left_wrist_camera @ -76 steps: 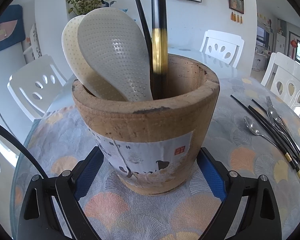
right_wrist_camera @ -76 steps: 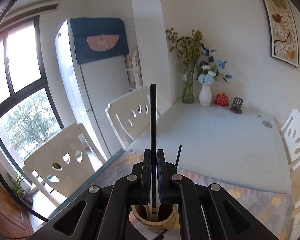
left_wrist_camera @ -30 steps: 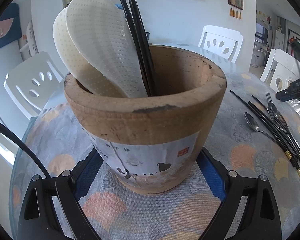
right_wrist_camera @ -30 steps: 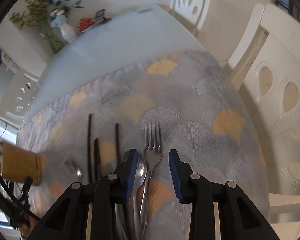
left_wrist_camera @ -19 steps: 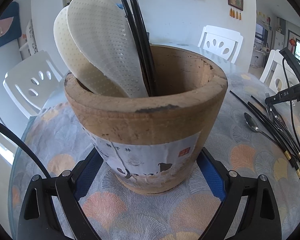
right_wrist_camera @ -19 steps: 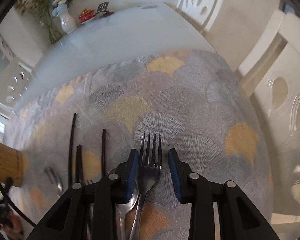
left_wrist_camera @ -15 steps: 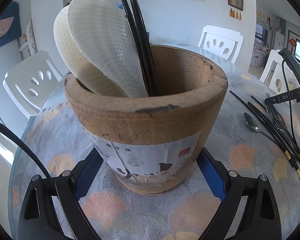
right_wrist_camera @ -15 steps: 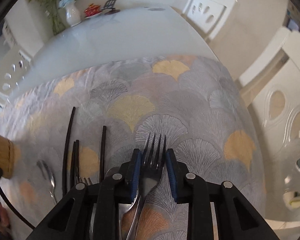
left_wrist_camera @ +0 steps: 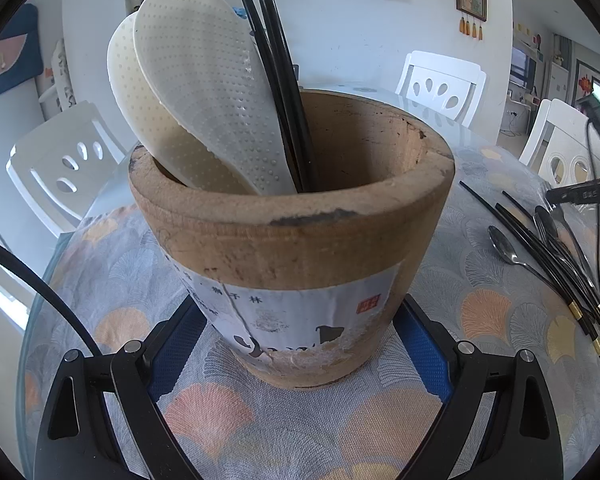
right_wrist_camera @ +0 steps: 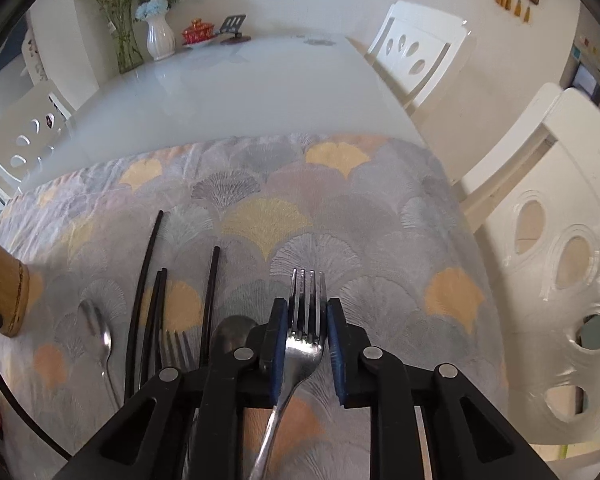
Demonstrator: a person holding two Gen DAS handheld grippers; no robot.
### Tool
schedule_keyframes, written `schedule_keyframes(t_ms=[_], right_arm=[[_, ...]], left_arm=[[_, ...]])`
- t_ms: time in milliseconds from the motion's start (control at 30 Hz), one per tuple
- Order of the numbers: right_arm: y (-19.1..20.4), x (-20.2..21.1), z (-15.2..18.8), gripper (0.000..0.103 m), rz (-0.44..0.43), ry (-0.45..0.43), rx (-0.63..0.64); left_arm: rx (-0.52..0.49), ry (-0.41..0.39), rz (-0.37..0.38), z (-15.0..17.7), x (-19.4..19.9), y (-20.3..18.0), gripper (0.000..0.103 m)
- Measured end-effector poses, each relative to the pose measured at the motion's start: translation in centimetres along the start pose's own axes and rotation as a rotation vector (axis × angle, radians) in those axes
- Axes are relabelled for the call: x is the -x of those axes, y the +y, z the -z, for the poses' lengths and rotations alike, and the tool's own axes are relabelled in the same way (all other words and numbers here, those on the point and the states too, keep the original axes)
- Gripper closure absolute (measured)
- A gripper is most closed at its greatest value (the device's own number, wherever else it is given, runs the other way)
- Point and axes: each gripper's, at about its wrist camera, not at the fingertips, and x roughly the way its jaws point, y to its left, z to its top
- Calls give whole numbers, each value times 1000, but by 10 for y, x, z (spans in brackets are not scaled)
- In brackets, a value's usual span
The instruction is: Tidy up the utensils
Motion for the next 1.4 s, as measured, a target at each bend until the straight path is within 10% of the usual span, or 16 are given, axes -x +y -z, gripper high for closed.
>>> schedule_keyframes(t_ms=[367,933,1400], right_arm=[[-2,32,9,101,-25,-50,9],[0,-17,11,99,32,170,-14],[9,56,23,100,13,-3,-10]], left_arm=[[3,3,5,0,1,1,9],[8,-2,12,1,3,4,9],[8,-4,14,2,5,6,10]])
